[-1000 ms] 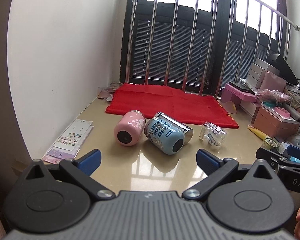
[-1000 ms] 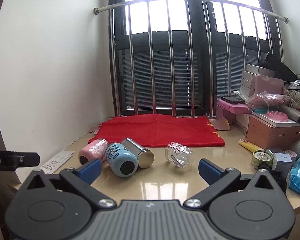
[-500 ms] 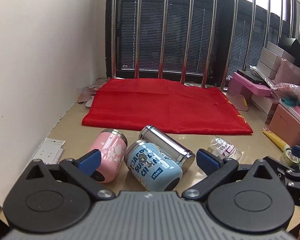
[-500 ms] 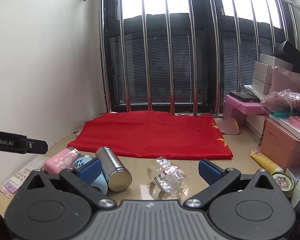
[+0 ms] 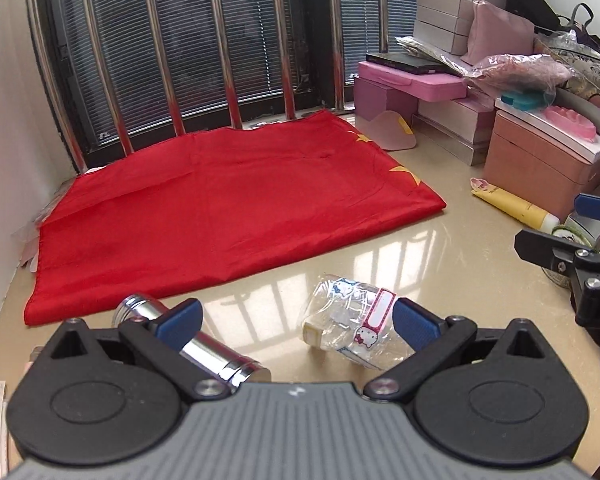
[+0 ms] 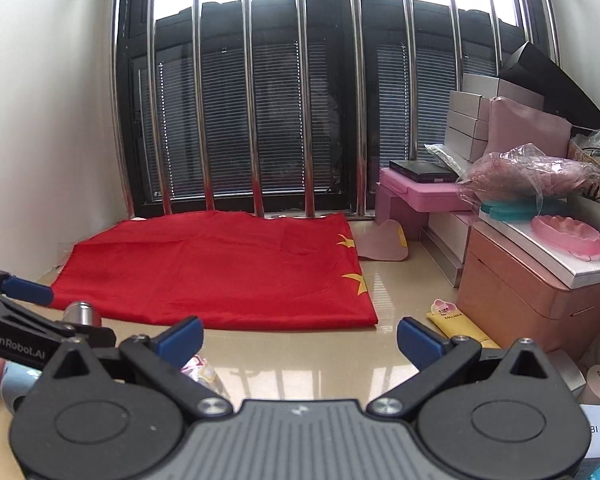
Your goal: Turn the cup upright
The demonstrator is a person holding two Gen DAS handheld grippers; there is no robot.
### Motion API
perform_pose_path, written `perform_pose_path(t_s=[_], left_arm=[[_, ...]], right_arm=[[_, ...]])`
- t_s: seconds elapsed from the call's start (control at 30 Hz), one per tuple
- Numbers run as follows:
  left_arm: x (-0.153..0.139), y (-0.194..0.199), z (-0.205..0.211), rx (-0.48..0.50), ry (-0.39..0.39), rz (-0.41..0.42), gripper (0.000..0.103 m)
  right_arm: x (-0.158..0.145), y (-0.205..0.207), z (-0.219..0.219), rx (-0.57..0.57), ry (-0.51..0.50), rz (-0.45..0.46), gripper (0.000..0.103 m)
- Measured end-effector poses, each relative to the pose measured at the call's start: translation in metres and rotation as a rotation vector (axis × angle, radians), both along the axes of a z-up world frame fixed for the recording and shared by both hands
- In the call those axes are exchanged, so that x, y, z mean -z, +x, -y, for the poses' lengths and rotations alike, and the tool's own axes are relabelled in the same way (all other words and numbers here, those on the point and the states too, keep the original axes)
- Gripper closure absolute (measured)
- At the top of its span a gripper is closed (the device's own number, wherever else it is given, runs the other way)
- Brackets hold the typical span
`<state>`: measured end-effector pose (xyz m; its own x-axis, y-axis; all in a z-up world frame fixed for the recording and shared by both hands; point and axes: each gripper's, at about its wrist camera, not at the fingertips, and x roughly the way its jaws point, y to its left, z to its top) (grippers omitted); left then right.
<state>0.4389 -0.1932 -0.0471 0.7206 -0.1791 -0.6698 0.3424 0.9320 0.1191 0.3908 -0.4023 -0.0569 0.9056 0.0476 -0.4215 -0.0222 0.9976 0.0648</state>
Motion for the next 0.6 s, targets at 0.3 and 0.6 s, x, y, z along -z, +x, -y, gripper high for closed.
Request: perform_pose_path(t_s=[0.3, 0.6], left_arm=[[0.021, 0.023, 0.062, 0.249, 0.147, -0.088, 0.000], [0.040, 0.026, 0.084, 0.522, 0.410, -0.150, 0.000]], right_arm=[[0.009, 0.016, 0.052, 0.092, 0.006, -0.027, 0.000], [0.015, 0.021, 0.071, 0.128, 0.030, -0.054, 0.000]])
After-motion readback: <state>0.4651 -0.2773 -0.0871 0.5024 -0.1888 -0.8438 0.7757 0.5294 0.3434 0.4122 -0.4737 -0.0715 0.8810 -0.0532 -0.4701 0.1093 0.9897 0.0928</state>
